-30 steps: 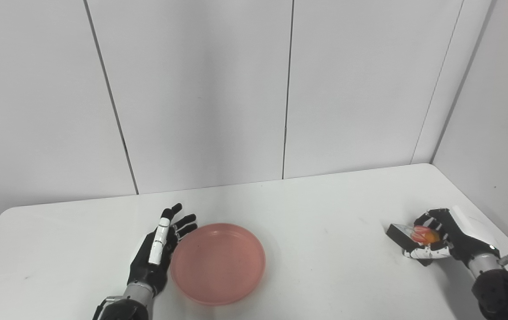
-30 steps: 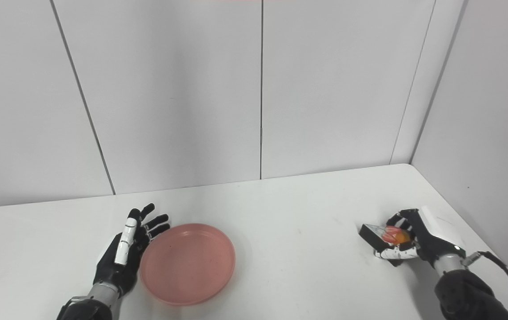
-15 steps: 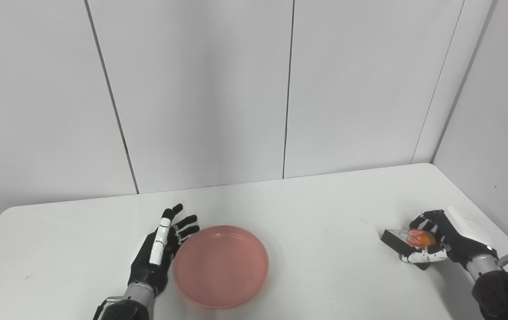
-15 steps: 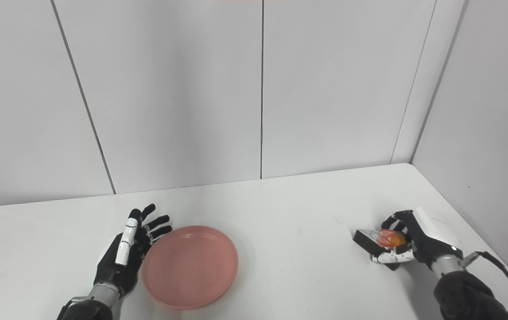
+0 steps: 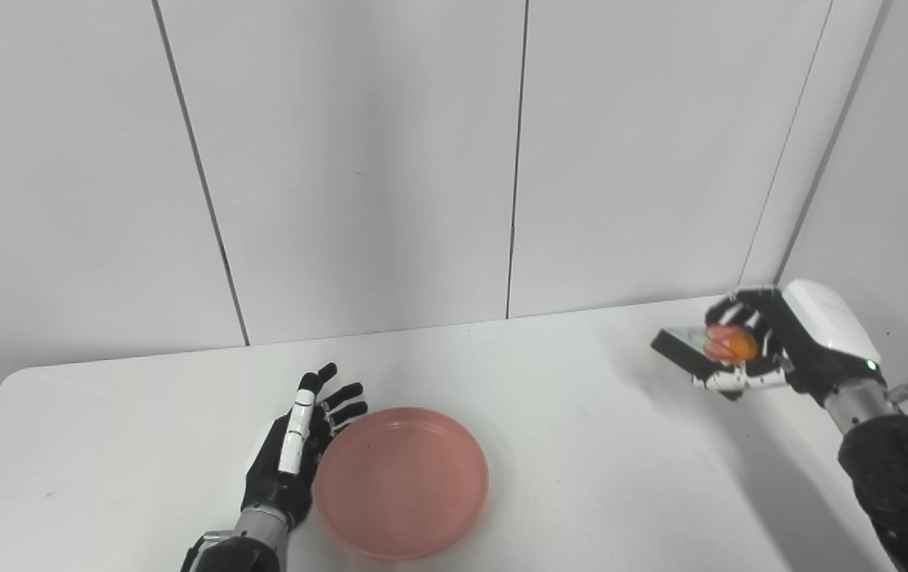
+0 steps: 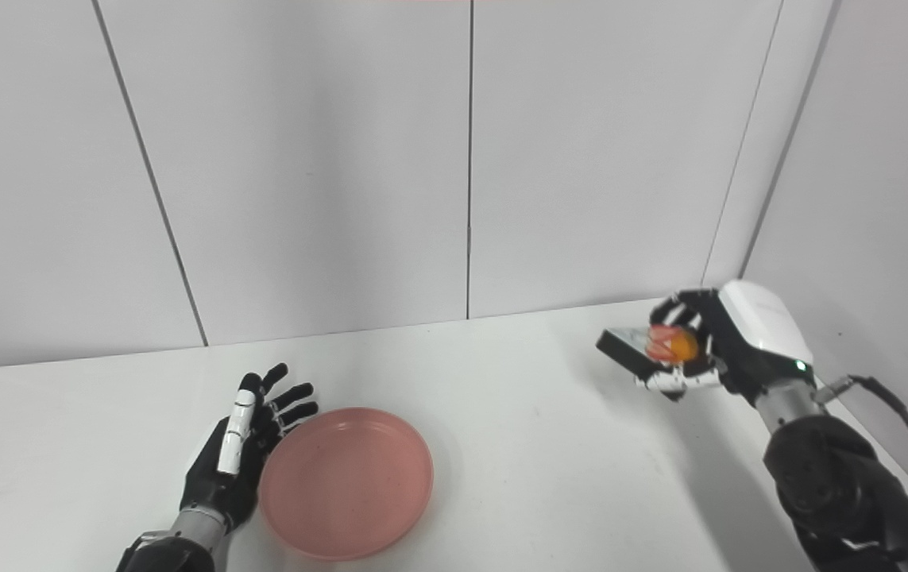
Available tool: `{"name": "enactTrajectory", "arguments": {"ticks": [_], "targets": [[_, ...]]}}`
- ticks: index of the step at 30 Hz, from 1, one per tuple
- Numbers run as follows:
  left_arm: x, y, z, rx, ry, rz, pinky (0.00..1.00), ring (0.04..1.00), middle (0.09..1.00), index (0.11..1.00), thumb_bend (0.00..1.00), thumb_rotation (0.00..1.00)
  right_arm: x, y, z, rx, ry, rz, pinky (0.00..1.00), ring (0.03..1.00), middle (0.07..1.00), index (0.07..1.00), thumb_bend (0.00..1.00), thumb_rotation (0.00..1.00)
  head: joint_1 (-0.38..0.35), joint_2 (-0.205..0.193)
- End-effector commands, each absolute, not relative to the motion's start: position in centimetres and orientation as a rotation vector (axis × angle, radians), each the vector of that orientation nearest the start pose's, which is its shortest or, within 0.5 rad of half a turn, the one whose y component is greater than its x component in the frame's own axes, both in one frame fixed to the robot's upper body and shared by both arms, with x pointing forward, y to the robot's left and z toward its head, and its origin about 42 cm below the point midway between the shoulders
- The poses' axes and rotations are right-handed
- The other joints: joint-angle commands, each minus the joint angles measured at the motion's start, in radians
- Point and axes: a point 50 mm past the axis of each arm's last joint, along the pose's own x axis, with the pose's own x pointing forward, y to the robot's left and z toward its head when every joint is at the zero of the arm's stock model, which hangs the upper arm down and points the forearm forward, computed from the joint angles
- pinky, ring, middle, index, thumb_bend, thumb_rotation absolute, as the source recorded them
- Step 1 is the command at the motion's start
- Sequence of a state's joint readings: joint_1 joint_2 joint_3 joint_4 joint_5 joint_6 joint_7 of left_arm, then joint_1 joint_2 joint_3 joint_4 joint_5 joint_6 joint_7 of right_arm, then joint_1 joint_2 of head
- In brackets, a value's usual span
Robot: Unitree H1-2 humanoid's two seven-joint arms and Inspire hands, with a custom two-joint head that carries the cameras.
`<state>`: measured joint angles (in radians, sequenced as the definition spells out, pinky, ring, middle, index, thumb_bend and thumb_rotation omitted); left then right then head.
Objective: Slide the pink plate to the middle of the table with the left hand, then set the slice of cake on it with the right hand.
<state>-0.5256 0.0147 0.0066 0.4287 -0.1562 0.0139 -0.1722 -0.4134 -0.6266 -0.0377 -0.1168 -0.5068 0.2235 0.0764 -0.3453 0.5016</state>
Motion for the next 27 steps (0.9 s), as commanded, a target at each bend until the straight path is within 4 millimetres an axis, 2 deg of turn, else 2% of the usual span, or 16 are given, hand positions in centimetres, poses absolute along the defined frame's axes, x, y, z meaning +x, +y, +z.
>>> {"name": "enactTrajectory", "arguments": {"ticks": [1,2,6,9,10,14,17,25,27], "targets": [[44.2,15.3,17.4,-0.103,-0.115,-0.309,0.75,0.781,0.814,0.929,0.63,0.97,38.1,-35.3,34.6,-1.071,-0.444,-0.204,0.24,0.304,0.423,0.516,0.52,0.00,0.004,0.001],[44.1,15.1,17.4,-0.100,-0.115,-0.310,0.75,0.782,0.817,0.932,0.63,0.98,38.2,-34.5,34.9,-1.071,-0.465,-0.185,0.22,0.288,0.456,0.495,0.53,0.00,0.019,0.002],[43.8,14.5,17.5,-0.091,-0.116,-0.307,0.74,0.782,0.812,0.932,0.63,0.98,38.9,-31.6,35.4,-1.050,-0.530,-0.092,0.22,0.282,0.471,0.486,0.53,0.00,0.068,0.007],[43.7,13.8,17.4,-0.085,-0.121,-0.297,0.73,0.769,0.793,0.925,0.63,0.97,39.9,-29.5,35.3,-1.029,-0.554,-0.037,0.23,0.292,0.474,0.485,0.53,0.00,0.109,0.009],[43.6,13.5,17.4,-0.080,-0.122,-0.295,0.72,0.765,0.790,0.925,0.63,0.98,40.3,-28.9,35.2,-1.025,-0.558,-0.022,0.23,0.291,0.440,0.513,0.52,0.00,0.121,0.010],[43.5,12.5,17.3,-0.071,-0.126,-0.284,0.71,0.753,0.778,0.919,0.65,0.98,41.9,-25.6,34.4,-0.992,-0.579,0.067,0.22,0.276,0.469,0.487,0.53,0.00,0.170,0.011],[43.4,11.7,17.4,-0.073,-0.126,-0.277,0.71,0.746,0.771,0.918,0.66,0.98,42.6,-23.9,33.8,-0.989,-0.589,0.120,0.21,0.270,0.417,0.523,0.52,0.00,0.224,0.015],[42.8,10.2,17.3,-0.118,-0.104,-0.256,0.72,0.749,0.776,0.912,0.66,0.96,43.9,-19.6,32.1,-0.993,-0.605,0.264,0.19,0.257,0.400,0.517,0.52,0.00,0.313,0.024],[42.7,9.9,17.3,-0.120,-0.093,-0.252,0.72,0.755,0.777,0.913,0.66,0.96,44.0,-19.0,31.8,-0.991,-0.606,0.287,0.20,0.256,0.456,0.490,0.53,0.00,0.329,0.026]]}}
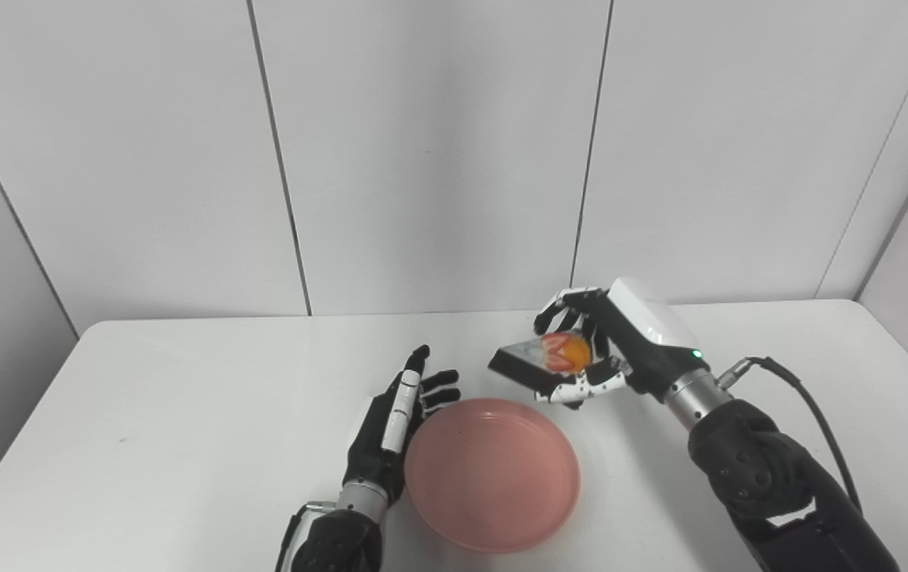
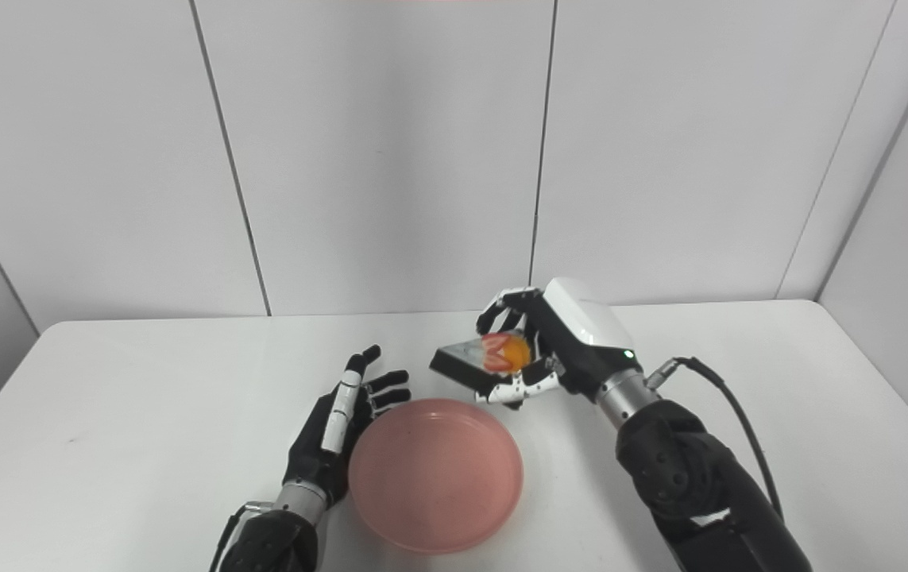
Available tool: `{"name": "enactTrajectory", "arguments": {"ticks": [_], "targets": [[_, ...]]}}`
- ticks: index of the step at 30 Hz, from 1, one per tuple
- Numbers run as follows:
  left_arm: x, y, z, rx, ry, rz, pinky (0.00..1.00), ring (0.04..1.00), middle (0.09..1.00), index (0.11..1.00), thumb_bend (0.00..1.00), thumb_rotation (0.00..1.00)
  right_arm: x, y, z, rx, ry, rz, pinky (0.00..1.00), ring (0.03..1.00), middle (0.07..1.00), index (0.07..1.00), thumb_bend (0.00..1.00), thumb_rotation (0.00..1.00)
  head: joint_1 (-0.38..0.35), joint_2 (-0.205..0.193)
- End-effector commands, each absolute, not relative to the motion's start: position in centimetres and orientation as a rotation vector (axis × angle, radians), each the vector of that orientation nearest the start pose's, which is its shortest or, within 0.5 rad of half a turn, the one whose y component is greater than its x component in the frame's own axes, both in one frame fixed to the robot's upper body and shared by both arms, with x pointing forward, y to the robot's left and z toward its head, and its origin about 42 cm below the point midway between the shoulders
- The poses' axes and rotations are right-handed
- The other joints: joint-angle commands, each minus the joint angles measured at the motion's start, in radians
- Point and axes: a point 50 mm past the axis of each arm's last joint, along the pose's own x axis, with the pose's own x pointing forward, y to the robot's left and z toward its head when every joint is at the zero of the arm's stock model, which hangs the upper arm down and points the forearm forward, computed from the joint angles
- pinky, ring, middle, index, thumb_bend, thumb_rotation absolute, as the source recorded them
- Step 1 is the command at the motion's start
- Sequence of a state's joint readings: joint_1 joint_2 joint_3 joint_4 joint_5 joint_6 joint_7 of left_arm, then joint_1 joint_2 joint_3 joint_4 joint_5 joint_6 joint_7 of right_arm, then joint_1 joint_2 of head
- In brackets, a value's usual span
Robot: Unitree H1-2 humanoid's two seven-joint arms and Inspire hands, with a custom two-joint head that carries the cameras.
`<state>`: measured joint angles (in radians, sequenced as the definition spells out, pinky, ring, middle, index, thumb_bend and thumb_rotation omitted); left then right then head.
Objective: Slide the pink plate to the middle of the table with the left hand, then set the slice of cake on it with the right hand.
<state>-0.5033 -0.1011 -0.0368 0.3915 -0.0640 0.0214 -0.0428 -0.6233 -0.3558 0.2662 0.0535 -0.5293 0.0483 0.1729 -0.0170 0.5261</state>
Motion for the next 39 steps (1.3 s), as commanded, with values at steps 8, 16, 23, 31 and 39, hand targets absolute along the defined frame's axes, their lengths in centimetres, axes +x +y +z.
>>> {"name": "enactTrajectory", "arguments": {"ticks": [8,16,23,31,39], "targets": [[42.3,9.4,17.2,-0.134,-0.074,-0.237,0.75,0.775,0.788,0.917,0.64,1.00,44.4,-17.2,29.5,-0.962,-0.589,0.379,0.20,0.269,0.400,0.517,0.52,0.00,0.041,0.007],[42.5,9.7,17.2,-0.127,-0.081,-0.230,0.72,0.761,0.781,0.906,0.66,1.00,44.8,-16.7,25.4,-0.997,-0.525,0.455,0.23,0.291,0.408,0.519,0.52,0.00,0.054,0.011],[42.5,9.8,17.3,-0.132,-0.078,-0.227,0.71,0.759,0.774,0.902,0.66,1.00,44.3,-16.2,23.6,-1.055,-0.496,0.484,0.25,0.310,0.407,0.516,0.52,0.00,0.044,0.013],[42.5,10.4,17.2,-0.129,-0.072,-0.234,0.72,0.763,0.779,0.908,0.67,1.00,44.5,-16.4,22.6,-1.082,-0.477,0.487,0.28,0.348,0.420,0.518,0.52,0.00,0.030,0.017],[42.5,10.4,17.3,-0.127,-0.074,-0.240,0.73,0.768,0.781,0.907,0.67,0.99,44.5,-16.5,22.5,-1.094,-0.453,0.495,0.28,0.347,0.415,0.525,0.52,0.01,0.021,0.018]]}}
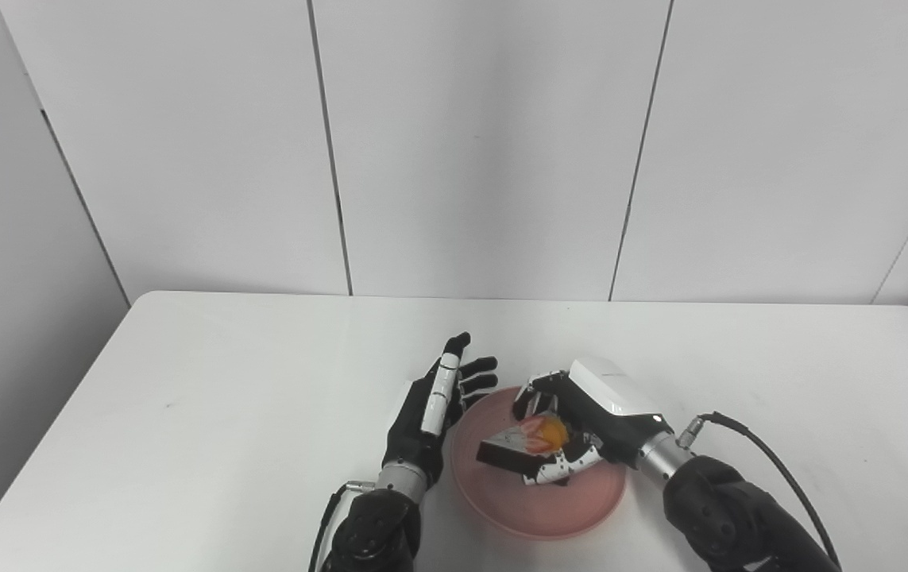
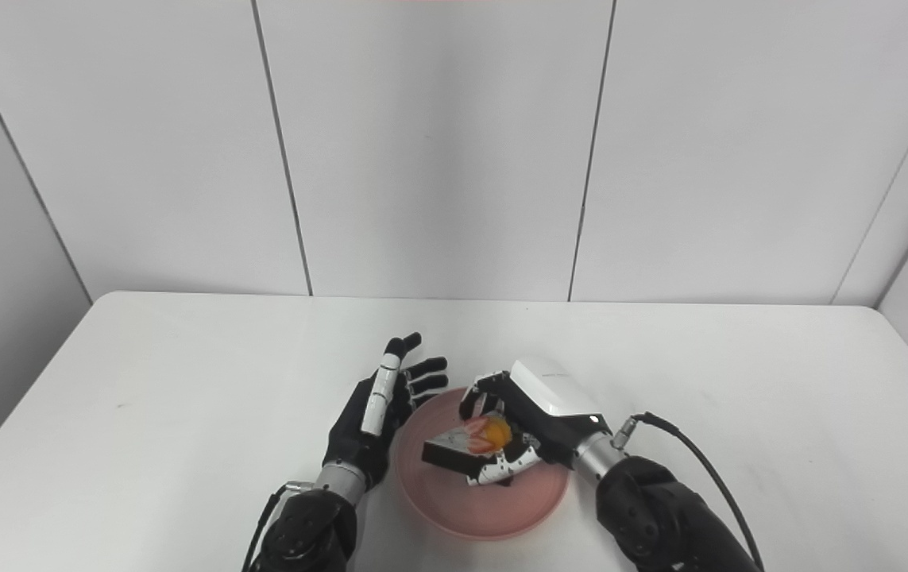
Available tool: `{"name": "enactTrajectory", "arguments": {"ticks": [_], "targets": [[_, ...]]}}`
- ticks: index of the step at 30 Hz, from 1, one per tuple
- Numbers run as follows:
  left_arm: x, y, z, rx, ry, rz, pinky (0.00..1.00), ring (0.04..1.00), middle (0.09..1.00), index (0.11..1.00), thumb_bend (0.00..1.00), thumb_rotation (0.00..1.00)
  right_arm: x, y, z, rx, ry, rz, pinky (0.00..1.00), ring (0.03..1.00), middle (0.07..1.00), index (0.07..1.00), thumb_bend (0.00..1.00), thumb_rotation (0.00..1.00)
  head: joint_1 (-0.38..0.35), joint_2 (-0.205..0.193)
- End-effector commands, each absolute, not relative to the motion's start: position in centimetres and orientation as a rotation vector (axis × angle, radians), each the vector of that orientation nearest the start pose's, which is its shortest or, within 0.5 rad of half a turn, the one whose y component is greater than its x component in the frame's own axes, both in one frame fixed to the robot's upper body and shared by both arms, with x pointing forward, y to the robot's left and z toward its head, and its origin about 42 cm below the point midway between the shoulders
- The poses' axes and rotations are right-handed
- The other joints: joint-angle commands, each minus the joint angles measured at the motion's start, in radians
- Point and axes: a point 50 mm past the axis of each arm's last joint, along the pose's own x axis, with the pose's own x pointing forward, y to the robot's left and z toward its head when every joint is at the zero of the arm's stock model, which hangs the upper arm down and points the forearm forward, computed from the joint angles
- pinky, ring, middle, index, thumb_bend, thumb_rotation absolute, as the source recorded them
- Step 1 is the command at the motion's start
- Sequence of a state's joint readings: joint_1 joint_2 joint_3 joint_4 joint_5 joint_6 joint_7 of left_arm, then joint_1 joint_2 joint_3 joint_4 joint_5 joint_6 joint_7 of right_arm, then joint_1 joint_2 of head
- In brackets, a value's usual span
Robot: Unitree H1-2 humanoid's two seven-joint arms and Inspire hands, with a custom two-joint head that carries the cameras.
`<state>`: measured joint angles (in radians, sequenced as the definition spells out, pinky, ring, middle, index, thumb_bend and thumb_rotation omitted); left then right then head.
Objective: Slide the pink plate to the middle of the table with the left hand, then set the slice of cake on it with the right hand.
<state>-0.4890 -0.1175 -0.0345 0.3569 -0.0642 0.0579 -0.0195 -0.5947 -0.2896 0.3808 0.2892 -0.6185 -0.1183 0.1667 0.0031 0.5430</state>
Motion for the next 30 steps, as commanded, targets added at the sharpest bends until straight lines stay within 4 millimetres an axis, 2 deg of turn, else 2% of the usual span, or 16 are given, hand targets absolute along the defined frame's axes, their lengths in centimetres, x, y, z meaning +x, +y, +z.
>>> {"name": "enactTrajectory", "arguments": {"ticks": [1,2,3,4,5,6,10,12,17,21,30], "targets": [[42.5,10.4,17.4,-0.126,-0.076,-0.242,0.73,0.768,0.782,0.909,0.67,1.00,44.5,-16.5,22.5,-1.096,-0.449,0.497,0.28,0.352,0.417,0.527,0.52,0.01,0.001,0.001],[42.5,10.4,17.3,-0.121,-0.076,-0.243,0.73,0.768,0.783,0.911,0.67,1.00,44.5,-16.6,22.5,-1.102,-0.445,0.499,0.28,0.355,0.418,0.527,0.52,0.01,0.001,0.001],[42.5,10.4,17.3,-0.117,-0.076,-0.243,0.73,0.764,0.783,0.910,0.67,1.00,44.5,-16.6,22.5,-1.107,-0.443,0.500,0.32,0.401,0.477,0.506,0.52,0.11,0.001,0.001],[42.5,10.4,17.3,-0.119,-0.074,-0.242,0.72,0.762,0.783,0.910,0.67,1.00,44.5,-16.7,22.4,-1.114,-0.446,0.501,0.33,0.417,0.497,0.499,0.52,0.14,0.001,0.001],[42.5,10.4,17.3,-0.121,-0.072,-0.242,0.72,0.763,0.784,0.909,0.67,1.00,44.5,-16.8,22.4,-1.118,-0.450,0.501,0.37,0.450,0.530,0.554,0.79,0.39,0.001,0.001],[42.5,10.4,17.3,-0.124,-0.071,-0.240,0.72,0.764,0.783,0.907,0.66,1.00,44.4,-16.9,22.4,-1.122,-0.454,0.502,0.38,0.471,0.552,0.575,0.86,0.47,0.001,0.001],[42.4,10.4,17.3,-0.122,-0.072,-0.238,0.72,0.764,0.780,0.908,0.67,1.00,44.3,-17.2,22.3,-1.128,-0.453,0.503,0.40,0.488,0.565,0.610,0.94,0.54,0.001,0.001],[42.4,10.4,17.3,-0.121,-0.074,-0.239,0.72,0.767,0.784,0.909,0.66,1.00,44.1,-17.4,22.3,-1.132,-0.451,0.503,0.50,0.594,0.642,0.650,0.96,0.60,0.001,0.001],[42.3,10.6,17.3,-0.120,-0.078,-0.240,0.72,0.768,0.784,0.908,0.67,1.00,43.4,-17.7,22.8,-1.129,-0.469,0.500,0.60,0.694,0.729,0.696,0.96,0.69,-0.004,0.003],[42.2,10.6,17.3,-0.123,-0.075,-0.233,0.72,0.762,0.779,0.909,0.67,1.00,42.9,-18.0,23.3,-1.088,-0.519,0.480,0.60,0.692,0.730,0.720,0.96,0.78,-0.005,0.003],[42.1,10.9,17.2,-0.147,-0.075,-0.234,0.74,0.766,0.781,0.915,0.66,1.00,40.9,-19.3,25.4,-0.954,-0.611,0.359,0.52,0.634,0.699,0.715,0.92,0.80,-0.008,0.004]]}}
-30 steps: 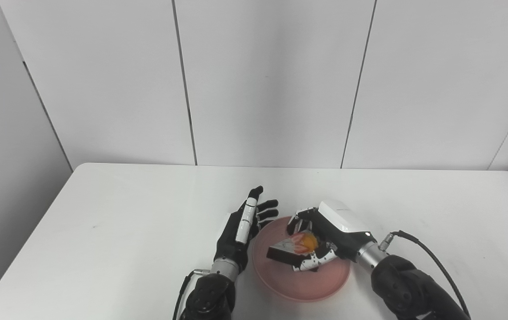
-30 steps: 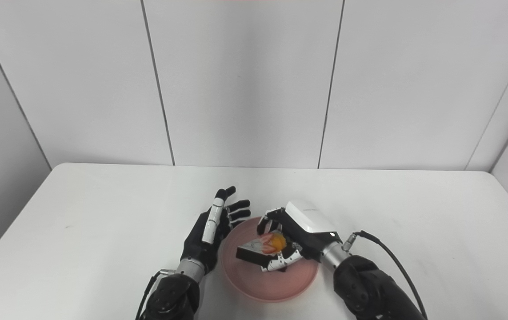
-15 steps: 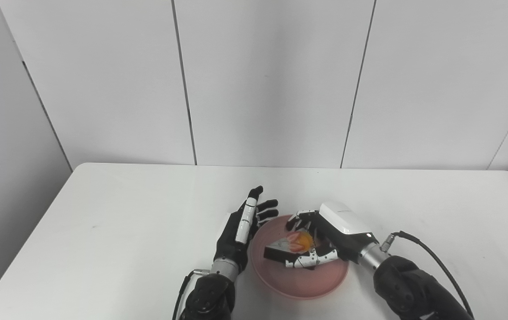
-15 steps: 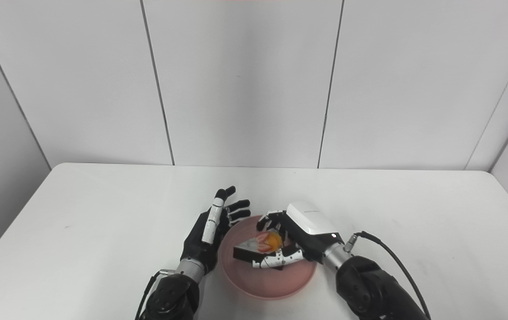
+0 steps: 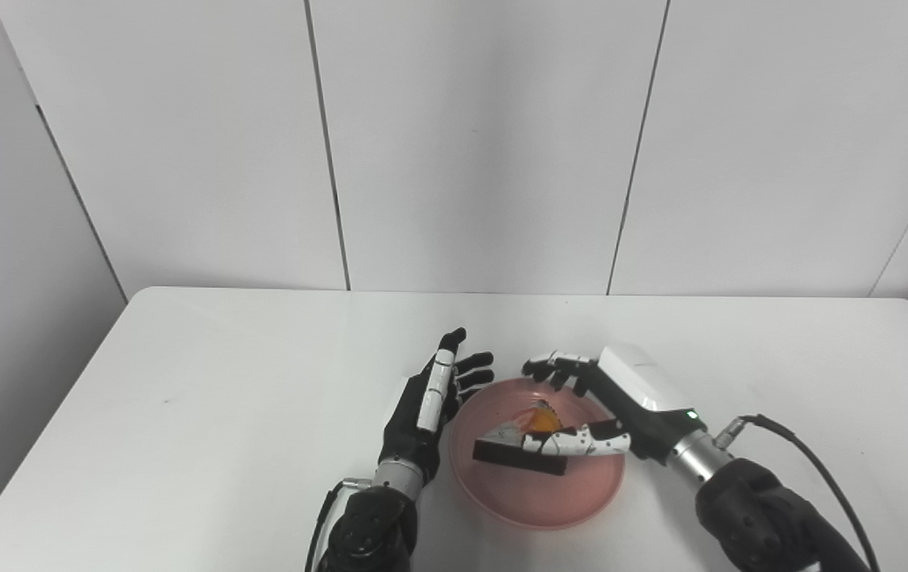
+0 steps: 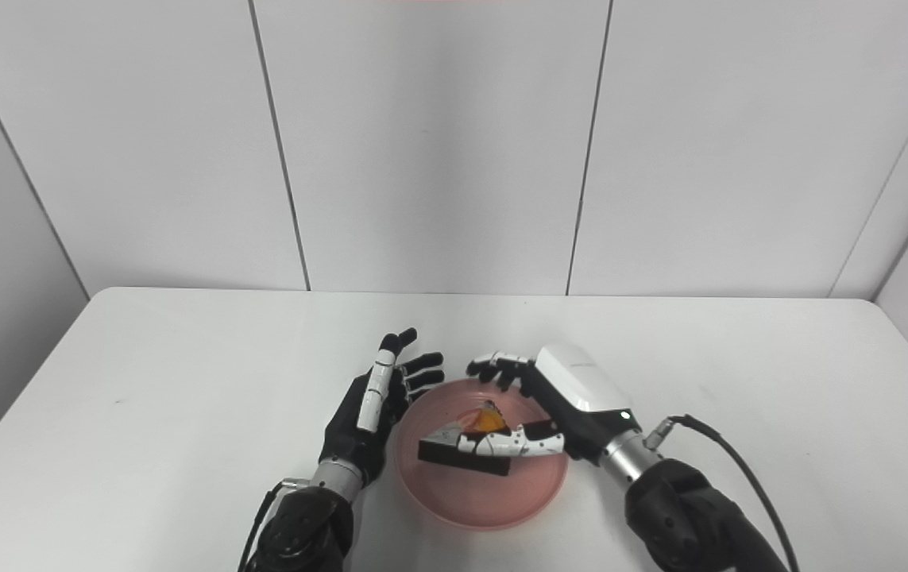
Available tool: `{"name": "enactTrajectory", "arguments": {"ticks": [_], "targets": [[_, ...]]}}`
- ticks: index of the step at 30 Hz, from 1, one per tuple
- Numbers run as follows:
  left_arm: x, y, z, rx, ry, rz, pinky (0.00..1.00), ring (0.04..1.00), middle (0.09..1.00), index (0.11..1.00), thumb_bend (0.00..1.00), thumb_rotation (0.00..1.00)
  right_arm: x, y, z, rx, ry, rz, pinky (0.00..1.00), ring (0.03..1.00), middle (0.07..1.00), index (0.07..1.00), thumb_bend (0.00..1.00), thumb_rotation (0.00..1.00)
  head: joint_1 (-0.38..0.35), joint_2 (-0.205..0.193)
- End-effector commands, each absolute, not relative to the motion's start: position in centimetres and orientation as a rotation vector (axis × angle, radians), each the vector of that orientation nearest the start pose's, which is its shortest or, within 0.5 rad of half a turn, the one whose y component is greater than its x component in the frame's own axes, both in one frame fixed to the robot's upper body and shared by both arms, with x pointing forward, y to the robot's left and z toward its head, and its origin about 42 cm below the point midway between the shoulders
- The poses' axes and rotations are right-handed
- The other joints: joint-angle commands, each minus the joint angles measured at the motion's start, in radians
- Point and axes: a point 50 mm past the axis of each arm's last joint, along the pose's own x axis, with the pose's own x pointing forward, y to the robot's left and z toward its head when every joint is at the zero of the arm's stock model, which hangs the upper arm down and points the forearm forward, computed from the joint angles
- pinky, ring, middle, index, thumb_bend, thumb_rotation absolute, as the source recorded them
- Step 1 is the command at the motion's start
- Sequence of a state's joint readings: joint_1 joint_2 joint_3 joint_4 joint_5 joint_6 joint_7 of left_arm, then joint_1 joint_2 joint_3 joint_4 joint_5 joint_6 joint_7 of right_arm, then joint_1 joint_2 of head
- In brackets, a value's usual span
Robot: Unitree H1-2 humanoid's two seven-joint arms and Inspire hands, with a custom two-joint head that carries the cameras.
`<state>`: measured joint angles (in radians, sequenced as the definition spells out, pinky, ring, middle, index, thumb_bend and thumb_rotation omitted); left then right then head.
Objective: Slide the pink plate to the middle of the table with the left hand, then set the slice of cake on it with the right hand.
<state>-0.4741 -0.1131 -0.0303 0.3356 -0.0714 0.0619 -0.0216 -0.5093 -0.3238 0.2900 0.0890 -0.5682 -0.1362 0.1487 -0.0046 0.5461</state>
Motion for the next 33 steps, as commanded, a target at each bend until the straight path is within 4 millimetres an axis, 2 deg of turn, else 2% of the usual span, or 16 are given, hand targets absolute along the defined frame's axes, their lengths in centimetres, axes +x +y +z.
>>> {"name": "enactTrajectory", "arguments": {"ticks": [1,7,10,14,17,20,24,26,33], "targets": [[42.1,10.9,17.2,-0.148,-0.075,-0.234,0.74,0.766,0.782,0.916,0.66,1.00,40.7,-19.5,25.5,-0.940,-0.617,0.342,0.52,0.633,0.700,0.716,0.92,0.80,0.000,0.001],[42.0,11.0,17.1,-0.147,-0.071,-0.236,0.74,0.769,0.783,0.913,0.66,0.99,40.0,-21.4,25.4,-0.813,-0.640,0.241,0.50,0.619,0.698,0.710,0.90,0.79,-0.005,0.001],[42.0,11.0,17.1,-0.148,-0.074,-0.234,0.74,0.768,0.775,0.912,0.66,0.99,39.8,-22.3,24.7,-0.741,-0.650,0.187,0.51,0.614,0.688,0.702,0.86,0.78,-0.005,0.002],[41.9,11.3,17.1,-0.147,-0.076,-0.227,0.73,0.763,0.774,0.919,0.66,1.00,39.6,-23.4,23.1,-0.604,-0.587,0.113,0.51,0.608,0.670,0.685,0.84,0.79,-0.009,0.000],[41.7,11.7,17.1,-0.150,-0.098,-0.191,0.72,0.763,0.783,0.908,0.65,1.00,39.6,-24.0,21.0,-0.514,-0.490,0.080,0.53,0.616,0.676,0.683,0.81,0.81,-0.011,0.000],[41.1,11.9,16.6,-0.139,-0.163,-0.112,0.73,0.780,0.803,0.874,0.66,1.00,39.5,-24.2,18.4,-0.415,-0.413,0.069,0.52,0.616,0.693,0.697,0.83,0.89,-0.011,0.002],[40.4,11.9,15.4,-0.101,-0.228,-0.060,0.80,0.841,0.852,0.857,0.69,1.00,39.3,-23.9,16.1,-0.194,-0.313,0.085,0.61,0.680,0.741,0.727,0.79,0.89,-0.017,0.004],[40.0,11.8,14.8,-0.074,-0.249,-0.051,0.86,0.878,0.895,0.877,0.74,1.00,39.3,-23.5,15.3,-0.105,-0.268,0.079,0.67,0.719,0.776,0.758,0.80,0.92,-0.020,0.004],[39.4,11.6,13.6,-0.022,-0.256,-0.037,0.94,0.943,0.964,0.905,0.73,1.00,39.5,-23.0,14.0,0.023,-0.178,0.069,0.70,0.768,0.823,0.783,0.82,0.99,-0.019,0.005]]}}
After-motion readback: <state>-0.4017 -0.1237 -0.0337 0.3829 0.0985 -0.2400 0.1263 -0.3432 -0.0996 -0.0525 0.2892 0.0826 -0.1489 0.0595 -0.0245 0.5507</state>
